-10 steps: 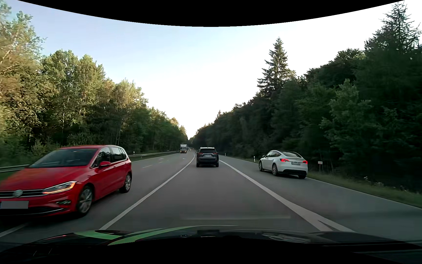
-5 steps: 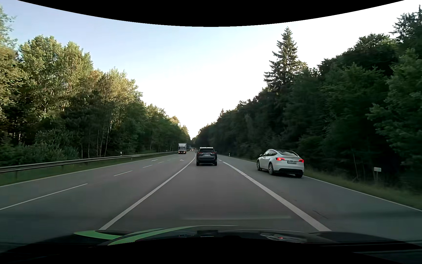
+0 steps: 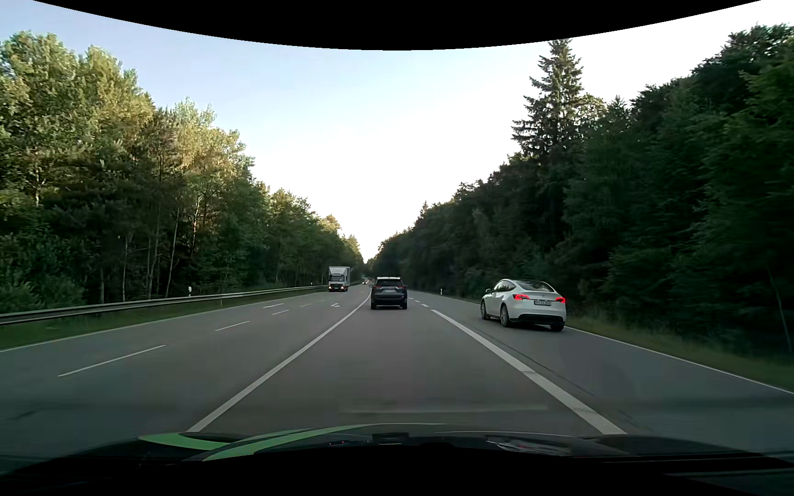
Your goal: Follow the waypoints while adhering to traffic rules and regulations
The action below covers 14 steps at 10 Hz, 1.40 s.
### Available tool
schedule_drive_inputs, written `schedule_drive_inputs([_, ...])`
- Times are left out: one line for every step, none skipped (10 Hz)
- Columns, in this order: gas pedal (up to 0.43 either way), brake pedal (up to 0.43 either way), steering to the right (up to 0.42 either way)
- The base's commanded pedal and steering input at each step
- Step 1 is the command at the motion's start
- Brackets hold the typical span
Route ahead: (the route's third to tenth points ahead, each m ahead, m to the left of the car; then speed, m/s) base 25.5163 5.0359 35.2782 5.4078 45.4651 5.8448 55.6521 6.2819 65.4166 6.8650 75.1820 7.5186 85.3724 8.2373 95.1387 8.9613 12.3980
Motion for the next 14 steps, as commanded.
schedule_drive_inputs([0.13, 0.0, -0.009])
schedule_drive_inputs([0.13, 0.0, -0.008])
schedule_drive_inputs([0.13, 0.0, -0.007])
schedule_drive_inputs([0.13, 0.0, -0.006])
schedule_drive_inputs([0.13, 0.0, -0.006])
schedule_drive_inputs([0.13, 0.0, -0.005])
schedule_drive_inputs([0.13, 0.0, -0.004])
schedule_drive_inputs([0.13, 0.0, -0.003])
schedule_drive_inputs([0.13, 0.0, -0.003])
schedule_drive_inputs([0.13, 0.0, -0.003])
schedule_drive_inputs([0.13, 0.0, -0.003])
schedule_drive_inputs([0.13, 0.0, -0.003])
schedule_drive_inputs([0.13, 0.0, -0.004])
schedule_drive_inputs([0.13, 0.0, -0.003])
